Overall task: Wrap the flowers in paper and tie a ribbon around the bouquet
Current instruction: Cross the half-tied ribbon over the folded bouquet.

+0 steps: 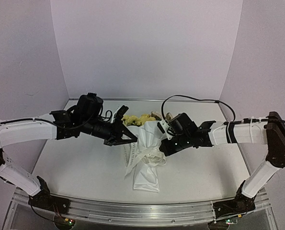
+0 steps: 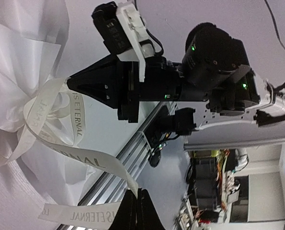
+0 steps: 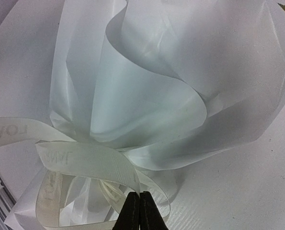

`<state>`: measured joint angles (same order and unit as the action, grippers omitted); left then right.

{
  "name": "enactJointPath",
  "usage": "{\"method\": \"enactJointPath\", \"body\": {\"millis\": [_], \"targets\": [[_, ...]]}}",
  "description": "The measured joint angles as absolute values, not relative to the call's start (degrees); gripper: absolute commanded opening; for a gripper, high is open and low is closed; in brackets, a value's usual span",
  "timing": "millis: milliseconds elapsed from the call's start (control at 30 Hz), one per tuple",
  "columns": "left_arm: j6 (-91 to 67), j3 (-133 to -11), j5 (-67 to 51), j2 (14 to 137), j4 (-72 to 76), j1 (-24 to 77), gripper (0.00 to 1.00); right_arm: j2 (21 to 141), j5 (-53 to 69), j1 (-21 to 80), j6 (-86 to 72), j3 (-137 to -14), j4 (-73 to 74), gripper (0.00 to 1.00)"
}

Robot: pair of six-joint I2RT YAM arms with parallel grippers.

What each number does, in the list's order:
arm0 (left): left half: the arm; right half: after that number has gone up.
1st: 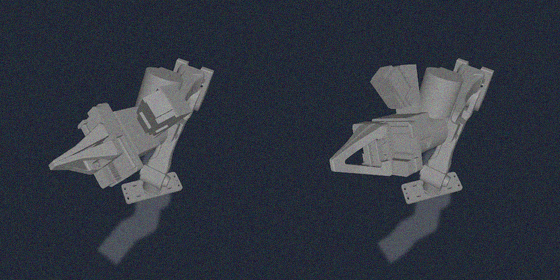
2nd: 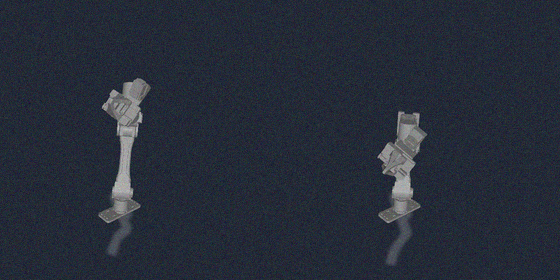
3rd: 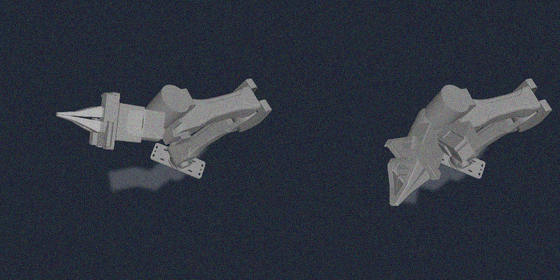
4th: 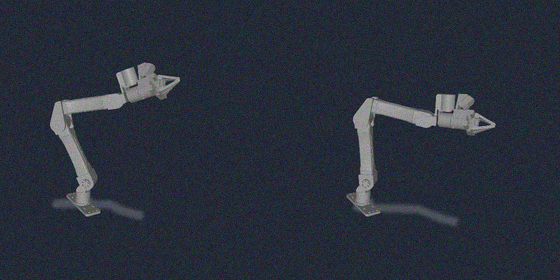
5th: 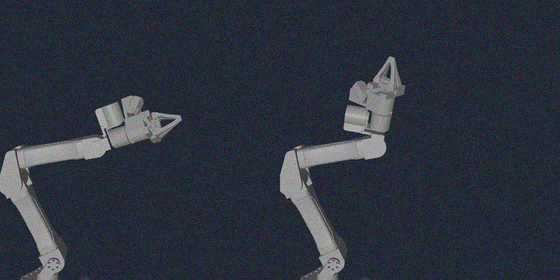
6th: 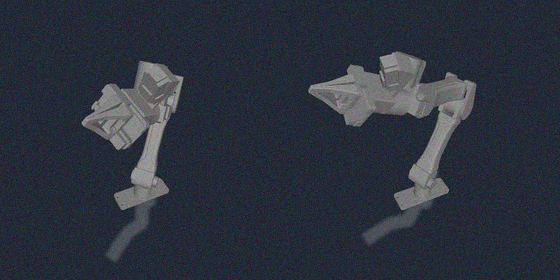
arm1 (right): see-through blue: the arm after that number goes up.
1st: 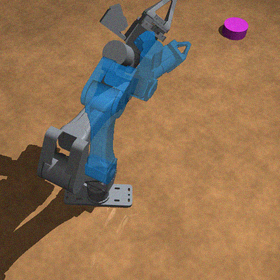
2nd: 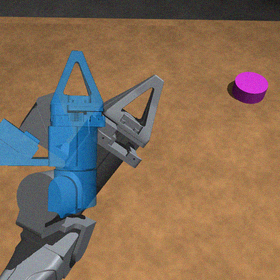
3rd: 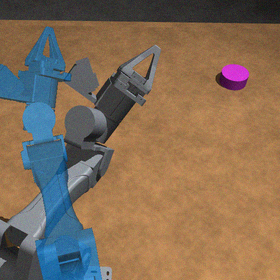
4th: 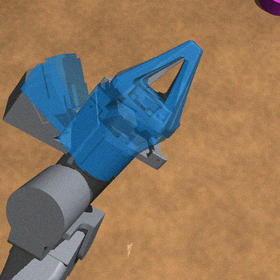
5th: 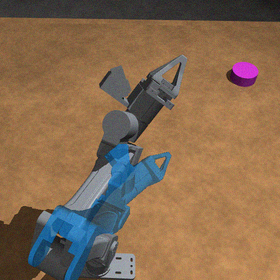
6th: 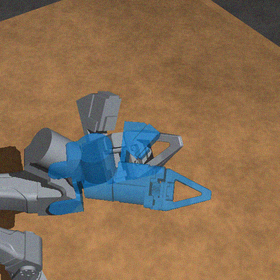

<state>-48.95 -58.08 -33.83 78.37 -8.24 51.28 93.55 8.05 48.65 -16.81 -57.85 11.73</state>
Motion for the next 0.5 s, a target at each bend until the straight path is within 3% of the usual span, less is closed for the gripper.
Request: {"method": "enactJointPath", "body": {"millis": [133, 500], "targets": [[-59.4, -50.3, -23.2, 77.5, 8.1, 54.5, 0.00, 93.9, 10.4, 47.8, -17.6, -58.7, 11.7, 0.00], [-67.8, -51.0, -7.0, 87.1, 32.1, 64.1, 0.00, 94.1, 14.1, 46.6, -19.0, -59.5, 11.7, 0.00]]}}
